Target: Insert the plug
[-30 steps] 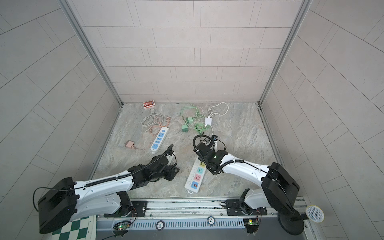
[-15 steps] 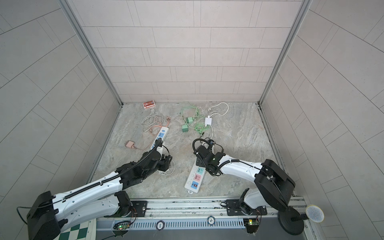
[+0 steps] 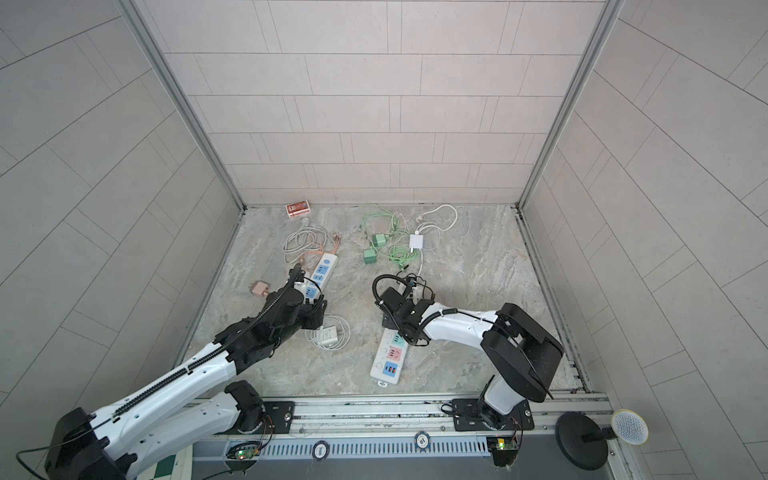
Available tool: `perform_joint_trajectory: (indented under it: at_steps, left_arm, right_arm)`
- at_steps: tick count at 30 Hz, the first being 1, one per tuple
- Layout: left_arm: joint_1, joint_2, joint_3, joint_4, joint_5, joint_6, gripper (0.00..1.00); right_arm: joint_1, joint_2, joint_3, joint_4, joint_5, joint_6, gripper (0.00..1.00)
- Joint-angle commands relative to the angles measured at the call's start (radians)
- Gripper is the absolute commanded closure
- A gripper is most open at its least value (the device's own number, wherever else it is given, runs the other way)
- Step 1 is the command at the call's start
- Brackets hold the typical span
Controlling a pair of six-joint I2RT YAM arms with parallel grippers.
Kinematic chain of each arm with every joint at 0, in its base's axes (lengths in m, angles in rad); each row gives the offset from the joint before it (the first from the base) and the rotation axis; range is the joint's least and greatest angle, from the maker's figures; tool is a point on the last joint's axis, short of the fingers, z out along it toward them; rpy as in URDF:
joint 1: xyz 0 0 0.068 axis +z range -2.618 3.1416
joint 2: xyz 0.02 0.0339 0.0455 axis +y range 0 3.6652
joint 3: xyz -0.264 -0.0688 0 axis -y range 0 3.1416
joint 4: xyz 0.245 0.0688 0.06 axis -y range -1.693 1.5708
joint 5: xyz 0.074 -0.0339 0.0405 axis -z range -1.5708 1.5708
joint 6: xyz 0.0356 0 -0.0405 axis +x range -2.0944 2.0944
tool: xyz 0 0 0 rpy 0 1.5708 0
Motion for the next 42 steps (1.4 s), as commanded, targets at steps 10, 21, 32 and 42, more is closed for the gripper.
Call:
perform_joint_trajectory:
  at_steps: [10, 21, 32, 42]
  left_arm:
    - [0.188, 0.215, 0.178, 0.012, 0.074, 0.067, 0.40]
    - [0.307, 0.454, 0.297, 0.079, 0.111, 0.123, 0.39]
    - [0.342, 0.769, 0.531, -0.025, 0.144, 0.199, 0.39]
    - [0.341, 0.914, 0.664, -0.058, 0.188, 0.257, 0.41]
  right_arm:
    - [-0.095, 0.111, 0.059, -0.117, -0.023, -0.119, 0.15]
    - [-0.418, 0.106, 0.087, -0.150, -0.132, -0.317, 0.15]
    - [-0.672, 0.218, 0.217, -0.157, -0.249, -0.439, 0.15]
    - [-0.676, 0.111, 0.196, -0.157, -0.290, -0.448, 0.11]
